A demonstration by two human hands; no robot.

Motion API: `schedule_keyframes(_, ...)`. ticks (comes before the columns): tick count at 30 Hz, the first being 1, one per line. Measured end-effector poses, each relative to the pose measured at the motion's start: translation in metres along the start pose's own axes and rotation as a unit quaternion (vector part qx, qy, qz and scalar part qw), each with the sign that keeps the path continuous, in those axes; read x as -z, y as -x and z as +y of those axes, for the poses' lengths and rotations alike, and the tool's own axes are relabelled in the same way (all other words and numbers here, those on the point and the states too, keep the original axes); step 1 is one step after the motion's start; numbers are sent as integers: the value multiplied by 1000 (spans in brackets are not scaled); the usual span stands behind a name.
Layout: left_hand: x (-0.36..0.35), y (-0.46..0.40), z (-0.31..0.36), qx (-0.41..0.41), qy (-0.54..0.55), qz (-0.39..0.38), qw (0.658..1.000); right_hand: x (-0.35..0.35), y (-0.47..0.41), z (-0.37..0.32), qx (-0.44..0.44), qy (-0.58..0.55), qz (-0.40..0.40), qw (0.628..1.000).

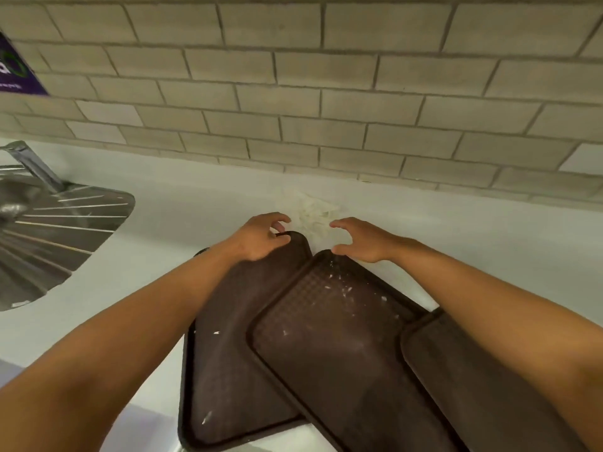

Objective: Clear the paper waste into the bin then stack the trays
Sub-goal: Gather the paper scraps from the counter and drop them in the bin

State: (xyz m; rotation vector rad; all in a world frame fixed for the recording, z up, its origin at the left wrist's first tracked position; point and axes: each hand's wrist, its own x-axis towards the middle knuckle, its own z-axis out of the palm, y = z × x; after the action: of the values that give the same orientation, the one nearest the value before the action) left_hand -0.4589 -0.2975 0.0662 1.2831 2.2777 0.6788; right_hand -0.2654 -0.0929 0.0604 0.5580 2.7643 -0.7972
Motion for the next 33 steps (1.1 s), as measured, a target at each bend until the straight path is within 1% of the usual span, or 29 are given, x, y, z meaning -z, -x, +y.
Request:
schedule_keyframes(2,1,-23,-10,29,-20,-3,999,-2,-25,3,-16,7,5,1000)
schedule_keyframes(4,-1,-44,-20,42,-26,-8,999,-6,-48,7,-35,7,5,999)
schedule_keyframes(8,-12,-78,-28,35,-34,-22,999,-16,-83,16,-60,12,4,998)
schedule_keyframes(11,-20,-98,-32,29,-24,-39,999,-22,-102,18,-62,15,6,998)
schedule_keyframes(14,-27,-114,-36,24,-29,-74,997,-29,-115,18,-69,-5,-1,998)
schedule_keyframes(16,-31,-124,-38,24,-34,-100,994,-31,-119,17,-81,4,-2,997)
schedule_keyframes(18,-36,-130,-37,22,-44,-114,992,-35,-121,18,-87,30,14,996)
schedule_keyframes(20,-42,-142,-35,22,-59,-124,990,-39,-124,24,-89,40,56,994)
schedule_keyframes(22,-48,-146,-35,32,-71,-122,990,-42,-121,25,-84,39,101,991)
schedule_keyframes(24,-52,-150,-35,43,-84,-100,991,-44,-119,27,-78,59,126,987)
schedule_keyframes(27,-57,-159,-34,48,-96,-75,991,-42,-116,35,-82,92,137,983)
schedule_keyframes(30,-59,-168,-35,38,-103,-74,991,-38,-108,47,-83,73,133,985)
schedule_keyframes(33,-58,-171,-37,17,-102,-89,991,-33,-97,55,-87,42,119,988)
